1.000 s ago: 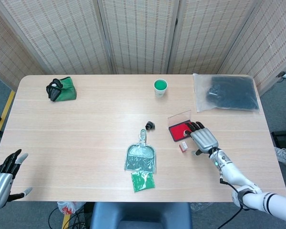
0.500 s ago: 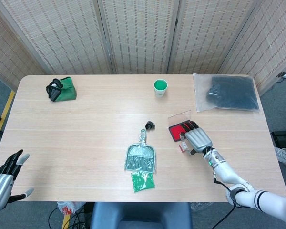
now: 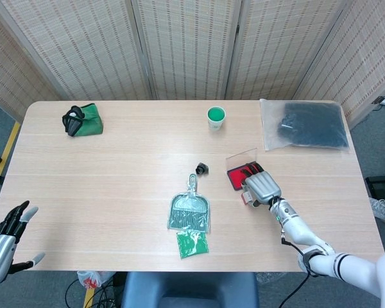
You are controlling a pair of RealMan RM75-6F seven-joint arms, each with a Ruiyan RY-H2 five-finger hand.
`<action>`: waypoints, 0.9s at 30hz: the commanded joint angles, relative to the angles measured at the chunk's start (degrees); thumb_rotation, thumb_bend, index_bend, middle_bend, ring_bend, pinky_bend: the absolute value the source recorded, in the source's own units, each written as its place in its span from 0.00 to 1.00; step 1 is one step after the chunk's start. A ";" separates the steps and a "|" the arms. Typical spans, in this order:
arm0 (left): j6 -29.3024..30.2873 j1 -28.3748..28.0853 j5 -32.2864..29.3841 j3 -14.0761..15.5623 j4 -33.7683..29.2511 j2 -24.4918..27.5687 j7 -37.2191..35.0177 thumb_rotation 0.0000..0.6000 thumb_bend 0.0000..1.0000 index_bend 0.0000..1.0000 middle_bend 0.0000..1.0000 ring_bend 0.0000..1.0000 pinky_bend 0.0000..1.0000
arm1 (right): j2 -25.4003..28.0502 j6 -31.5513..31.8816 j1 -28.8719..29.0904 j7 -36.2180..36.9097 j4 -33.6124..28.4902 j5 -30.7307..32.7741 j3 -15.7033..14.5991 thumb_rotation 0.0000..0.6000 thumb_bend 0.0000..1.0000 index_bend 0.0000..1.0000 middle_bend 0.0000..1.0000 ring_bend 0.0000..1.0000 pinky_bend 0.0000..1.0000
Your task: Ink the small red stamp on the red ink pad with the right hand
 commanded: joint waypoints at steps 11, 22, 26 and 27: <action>-0.85 -0.31 -0.21 0.14 0.13 -0.08 0.10 1.00 0.18 0.08 0.00 0.00 0.26 | 8.16 4.53 -0.36 -1.70 -9.71 2.00 3.20 1.00 0.22 0.70 0.59 0.32 0.30; -0.78 -0.24 -0.10 0.37 -0.42 0.48 -0.83 1.00 0.18 0.08 0.00 0.00 0.26 | 8.54 -2.06 4.55 -7.35 -6.99 12.42 4.95 1.00 0.28 0.87 0.95 0.71 0.65; -0.96 -0.32 0.06 0.51 -0.37 0.63 -1.19 1.00 0.18 0.08 0.00 0.00 0.26 | 6.81 -3.78 6.14 -8.41 -4.41 15.83 4.88 1.00 0.28 0.88 0.98 0.74 0.67; -1.04 -0.35 0.05 0.53 -0.37 0.65 -1.21 1.00 0.18 0.08 0.00 0.00 0.26 | 6.42 -4.27 6.49 -8.51 -3.75 16.52 4.84 1.00 0.28 0.88 0.98 0.74 0.67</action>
